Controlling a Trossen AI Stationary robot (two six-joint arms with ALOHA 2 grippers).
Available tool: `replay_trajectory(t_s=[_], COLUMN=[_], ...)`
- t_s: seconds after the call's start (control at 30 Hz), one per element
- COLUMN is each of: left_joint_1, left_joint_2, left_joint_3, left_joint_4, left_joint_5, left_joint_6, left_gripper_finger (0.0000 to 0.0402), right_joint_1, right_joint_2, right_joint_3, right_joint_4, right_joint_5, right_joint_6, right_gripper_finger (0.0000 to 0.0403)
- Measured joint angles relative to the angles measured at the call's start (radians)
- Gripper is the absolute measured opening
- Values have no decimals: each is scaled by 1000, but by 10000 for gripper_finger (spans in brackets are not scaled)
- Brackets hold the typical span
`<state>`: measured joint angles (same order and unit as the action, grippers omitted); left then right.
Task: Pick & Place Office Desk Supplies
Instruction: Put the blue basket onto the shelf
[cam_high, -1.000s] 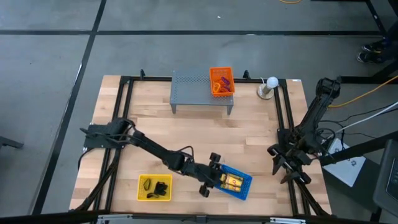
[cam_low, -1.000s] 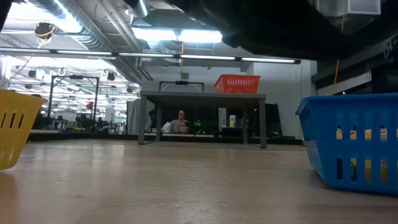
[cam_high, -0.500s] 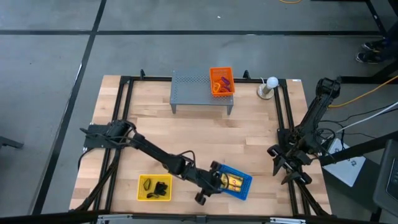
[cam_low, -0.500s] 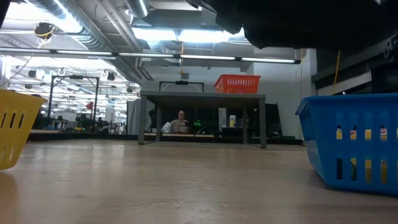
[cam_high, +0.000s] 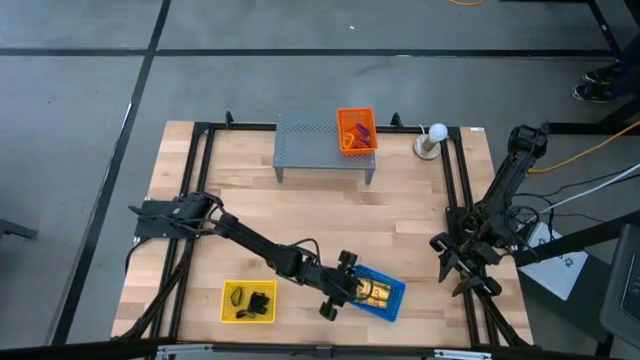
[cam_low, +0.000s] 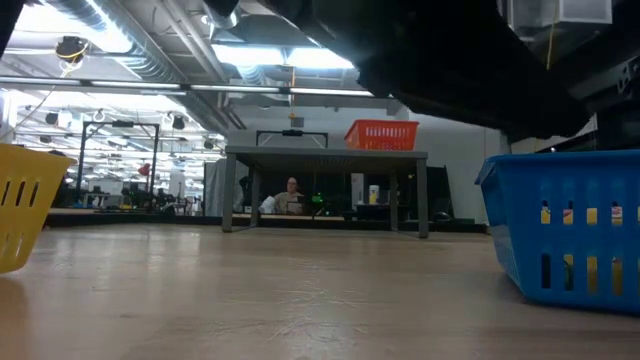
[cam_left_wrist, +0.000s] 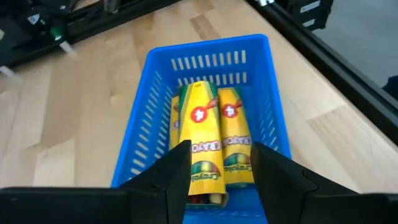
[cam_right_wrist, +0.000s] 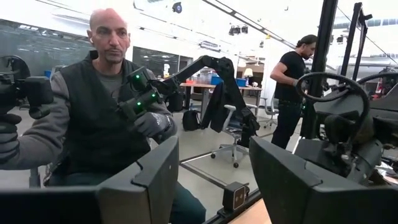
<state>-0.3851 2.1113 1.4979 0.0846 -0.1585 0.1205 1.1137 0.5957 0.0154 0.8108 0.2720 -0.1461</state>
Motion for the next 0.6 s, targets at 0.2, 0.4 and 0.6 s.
replay_trajectory(t_s=[0.2,0.4,0.6], left_joint_1=[1,1,-20], left_joint_2=[0,-1,-1], left_joint_3=[11,11,46], left_joint_4=[-10,-32,-51], left_joint_5=[-18,-108,-22], left_joint_6=[-24,-91,22], left_gripper_finger=[161,161,161], right_joint_1=[0,0,0], right_joint_2=[0,0,0], right_joint_3=[1,1,1], right_joint_4=[-5,-6,-15], right_joint_5=[0,0,-1], right_joint_6=[0,5,5], right_gripper_finger=[197,197,197])
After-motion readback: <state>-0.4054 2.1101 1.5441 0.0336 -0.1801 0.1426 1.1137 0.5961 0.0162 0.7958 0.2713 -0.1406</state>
